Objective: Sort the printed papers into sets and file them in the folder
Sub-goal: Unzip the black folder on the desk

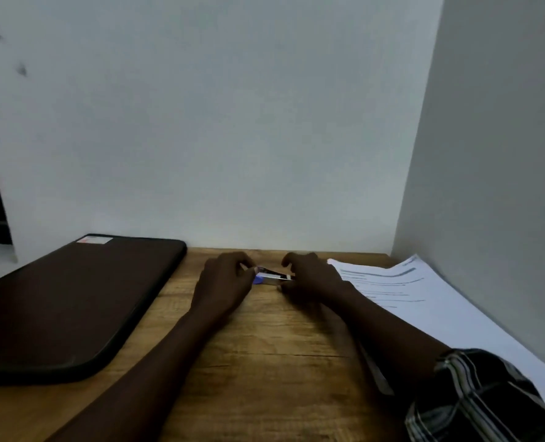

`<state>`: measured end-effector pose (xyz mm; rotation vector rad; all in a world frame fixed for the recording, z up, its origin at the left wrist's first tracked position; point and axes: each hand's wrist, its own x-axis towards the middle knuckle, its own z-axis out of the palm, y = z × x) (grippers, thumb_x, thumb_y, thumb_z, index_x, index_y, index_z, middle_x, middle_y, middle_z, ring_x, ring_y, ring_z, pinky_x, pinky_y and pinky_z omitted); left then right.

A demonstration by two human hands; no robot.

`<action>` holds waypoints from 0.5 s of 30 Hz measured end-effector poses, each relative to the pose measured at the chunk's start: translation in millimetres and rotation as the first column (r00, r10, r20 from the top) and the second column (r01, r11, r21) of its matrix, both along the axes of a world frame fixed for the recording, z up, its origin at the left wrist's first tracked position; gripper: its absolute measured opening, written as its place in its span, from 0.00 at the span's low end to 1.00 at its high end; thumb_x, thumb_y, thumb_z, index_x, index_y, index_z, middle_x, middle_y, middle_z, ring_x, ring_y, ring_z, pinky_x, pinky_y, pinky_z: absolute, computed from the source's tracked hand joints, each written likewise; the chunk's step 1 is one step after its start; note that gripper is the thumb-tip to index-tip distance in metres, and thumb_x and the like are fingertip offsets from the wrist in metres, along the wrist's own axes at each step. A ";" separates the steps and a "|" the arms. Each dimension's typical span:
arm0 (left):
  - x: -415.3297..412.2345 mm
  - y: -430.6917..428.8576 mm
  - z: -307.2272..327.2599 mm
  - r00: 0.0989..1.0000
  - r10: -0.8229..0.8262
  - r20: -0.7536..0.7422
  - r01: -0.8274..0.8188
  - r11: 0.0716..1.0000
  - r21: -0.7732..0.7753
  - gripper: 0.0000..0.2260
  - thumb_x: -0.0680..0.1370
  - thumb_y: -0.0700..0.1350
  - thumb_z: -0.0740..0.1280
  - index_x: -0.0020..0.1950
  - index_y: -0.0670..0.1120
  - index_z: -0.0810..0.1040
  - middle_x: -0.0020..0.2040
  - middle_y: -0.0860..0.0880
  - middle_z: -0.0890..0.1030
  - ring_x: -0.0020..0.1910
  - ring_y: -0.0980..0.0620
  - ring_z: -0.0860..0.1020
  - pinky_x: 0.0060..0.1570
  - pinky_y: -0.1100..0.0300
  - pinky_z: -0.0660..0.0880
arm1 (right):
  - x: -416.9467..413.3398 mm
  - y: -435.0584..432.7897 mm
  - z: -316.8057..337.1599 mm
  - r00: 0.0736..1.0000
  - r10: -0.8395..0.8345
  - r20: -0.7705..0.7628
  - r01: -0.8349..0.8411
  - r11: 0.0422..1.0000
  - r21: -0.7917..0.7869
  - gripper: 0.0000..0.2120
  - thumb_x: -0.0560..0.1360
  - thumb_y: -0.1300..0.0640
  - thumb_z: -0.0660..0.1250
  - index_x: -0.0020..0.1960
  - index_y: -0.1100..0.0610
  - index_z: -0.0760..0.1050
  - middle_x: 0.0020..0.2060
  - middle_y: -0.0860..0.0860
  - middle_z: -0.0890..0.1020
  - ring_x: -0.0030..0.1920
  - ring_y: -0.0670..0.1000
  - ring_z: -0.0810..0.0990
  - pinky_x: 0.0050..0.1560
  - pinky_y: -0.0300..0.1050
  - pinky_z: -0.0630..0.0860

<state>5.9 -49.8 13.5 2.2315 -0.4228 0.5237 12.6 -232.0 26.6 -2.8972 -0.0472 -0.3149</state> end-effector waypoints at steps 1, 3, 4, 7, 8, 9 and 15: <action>3.7 2.0 0.4 1.000 0.004 0.018 -0.004 1.000 -0.029 0.04 0.76 0.50 0.68 0.42 0.56 0.81 0.34 0.53 0.81 0.37 0.55 0.80 0.41 0.53 0.79 | 7.0 4.0 -2.4 1.000 -0.006 -0.004 0.006 1.000 0.000 0.18 0.73 0.47 0.71 0.61 0.50 0.75 0.57 0.52 0.78 0.55 0.53 0.78 0.46 0.43 0.71; 9.8 2.4 2.3 0.999 0.006 0.040 -0.003 0.998 -0.060 0.04 0.76 0.49 0.68 0.42 0.55 0.81 0.33 0.54 0.81 0.36 0.55 0.80 0.40 0.53 0.79 | 18.8 6.4 -5.3 0.999 -0.043 0.023 0.043 0.999 0.000 0.11 0.73 0.49 0.70 0.53 0.52 0.79 0.51 0.53 0.80 0.48 0.53 0.79 0.41 0.43 0.72; 13.0 2.5 1.6 0.999 0.008 0.040 -0.005 0.998 -0.065 0.04 0.77 0.49 0.68 0.43 0.54 0.81 0.33 0.53 0.81 0.35 0.55 0.80 0.40 0.53 0.79 | 24.3 5.8 -6.6 0.996 -0.073 0.044 0.073 0.997 -0.005 0.11 0.72 0.49 0.70 0.51 0.53 0.79 0.49 0.54 0.80 0.45 0.53 0.79 0.40 0.43 0.72; 21.0 2.5 -2.5 0.999 0.013 0.033 -0.011 0.997 -0.076 0.05 0.77 0.50 0.68 0.45 0.52 0.82 0.34 0.53 0.82 0.35 0.55 0.80 0.40 0.51 0.79 | 36.7 -4.8 -6.3 0.979 -0.181 0.089 0.183 0.983 -0.017 0.12 0.73 0.51 0.69 0.52 0.58 0.78 0.49 0.57 0.78 0.46 0.57 0.78 0.41 0.44 0.71; 22.1 1.7 -3.3 0.999 0.007 0.035 -0.005 0.997 -0.078 0.05 0.77 0.50 0.68 0.45 0.52 0.82 0.34 0.53 0.82 0.36 0.55 0.80 0.41 0.52 0.80 | 39.3 -10.7 -5.9 0.972 -0.213 0.095 0.216 0.976 -0.025 0.13 0.74 0.52 0.69 0.53 0.59 0.77 0.51 0.58 0.78 0.48 0.57 0.78 0.43 0.44 0.72; 23.4 1.2 -4.2 0.999 -0.001 0.039 0.004 0.997 -0.079 0.05 0.77 0.50 0.68 0.45 0.53 0.82 0.34 0.54 0.82 0.37 0.55 0.80 0.42 0.52 0.80 | 43.2 -15.7 -6.2 0.965 -0.245 0.096 0.250 0.968 -0.037 0.13 0.75 0.53 0.68 0.54 0.60 0.76 0.52 0.58 0.77 0.51 0.58 0.78 0.45 0.46 0.73; 25.9 -3.3 -6.1 0.998 -0.033 0.049 0.036 0.997 -0.063 0.04 0.77 0.50 0.68 0.47 0.52 0.82 0.37 0.54 0.82 0.41 0.54 0.80 0.44 0.52 0.80 | 58.5 -32.3 -6.4 0.935 -0.326 0.141 0.338 0.939 -0.067 0.13 0.77 0.54 0.64 0.55 0.63 0.75 0.54 0.60 0.77 0.56 0.60 0.77 0.52 0.50 0.75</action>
